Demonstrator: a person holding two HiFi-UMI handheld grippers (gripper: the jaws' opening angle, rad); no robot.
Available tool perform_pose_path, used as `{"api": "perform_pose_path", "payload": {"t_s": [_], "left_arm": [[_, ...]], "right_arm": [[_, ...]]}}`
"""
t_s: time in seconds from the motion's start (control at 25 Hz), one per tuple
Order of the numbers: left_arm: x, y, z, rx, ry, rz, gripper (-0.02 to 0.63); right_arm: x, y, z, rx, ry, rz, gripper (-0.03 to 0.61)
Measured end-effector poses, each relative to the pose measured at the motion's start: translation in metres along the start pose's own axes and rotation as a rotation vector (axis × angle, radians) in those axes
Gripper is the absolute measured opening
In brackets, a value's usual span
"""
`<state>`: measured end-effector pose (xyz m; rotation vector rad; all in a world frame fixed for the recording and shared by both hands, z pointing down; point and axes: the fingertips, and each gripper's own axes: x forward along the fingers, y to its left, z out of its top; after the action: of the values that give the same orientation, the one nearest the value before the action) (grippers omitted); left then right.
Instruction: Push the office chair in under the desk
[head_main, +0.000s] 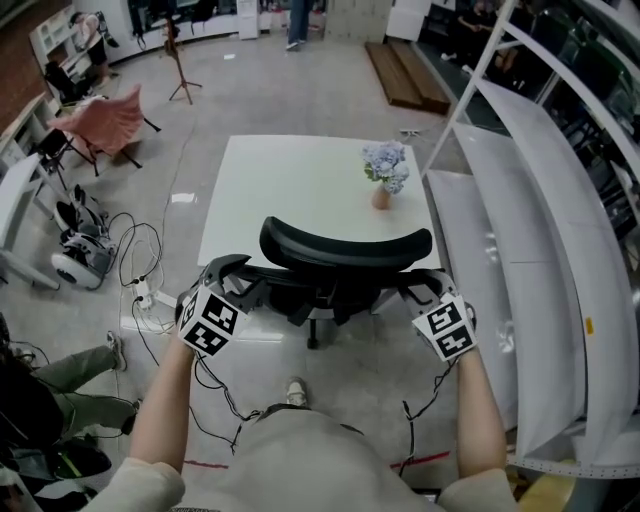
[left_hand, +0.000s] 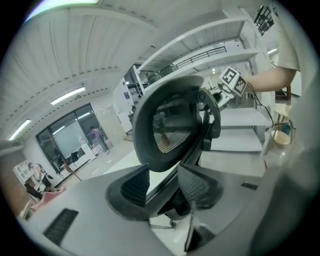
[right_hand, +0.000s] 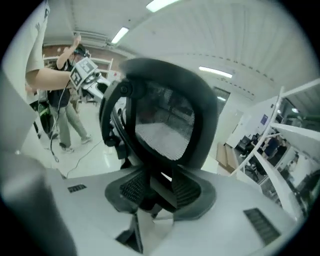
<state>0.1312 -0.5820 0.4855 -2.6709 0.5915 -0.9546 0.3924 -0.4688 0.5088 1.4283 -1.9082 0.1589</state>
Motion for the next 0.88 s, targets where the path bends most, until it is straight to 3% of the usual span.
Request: {"api": "perform_pose_path", "payload": {"t_s": [0.08,0.24,0.44,0.56,0.88], "left_arm": [[-0.013,0.004,0.013,-0.016,-0.054,0.046,0.161],[-0.042,0.016,0.045,-0.074,-0.168,0.137,0.127],[-0.083,0.032,0.094,-0.146,-0.340,0.221,0.087],[-0.101,0.039,0.121,-0.136,-0.419,0.262,0.049],[-0.124,0.048,0.161,-0.174,-0.547,0.324,0.028]], "right_arm": [[-0.017,-0.002,0.020,0.082,-0.096,-0.043,0.103],[-0.052,-0.003,0.061,0.208,-0.251,-0.088,0.081],[-0.088,0.002,0.114,0.231,-0.385,-0.119,0.057],[-0.106,0.000,0.143,0.245,-0.458,-0.154,0.042],[-0.143,0.002,0.195,0.281,-0.632,-0.204,0.008]]}}
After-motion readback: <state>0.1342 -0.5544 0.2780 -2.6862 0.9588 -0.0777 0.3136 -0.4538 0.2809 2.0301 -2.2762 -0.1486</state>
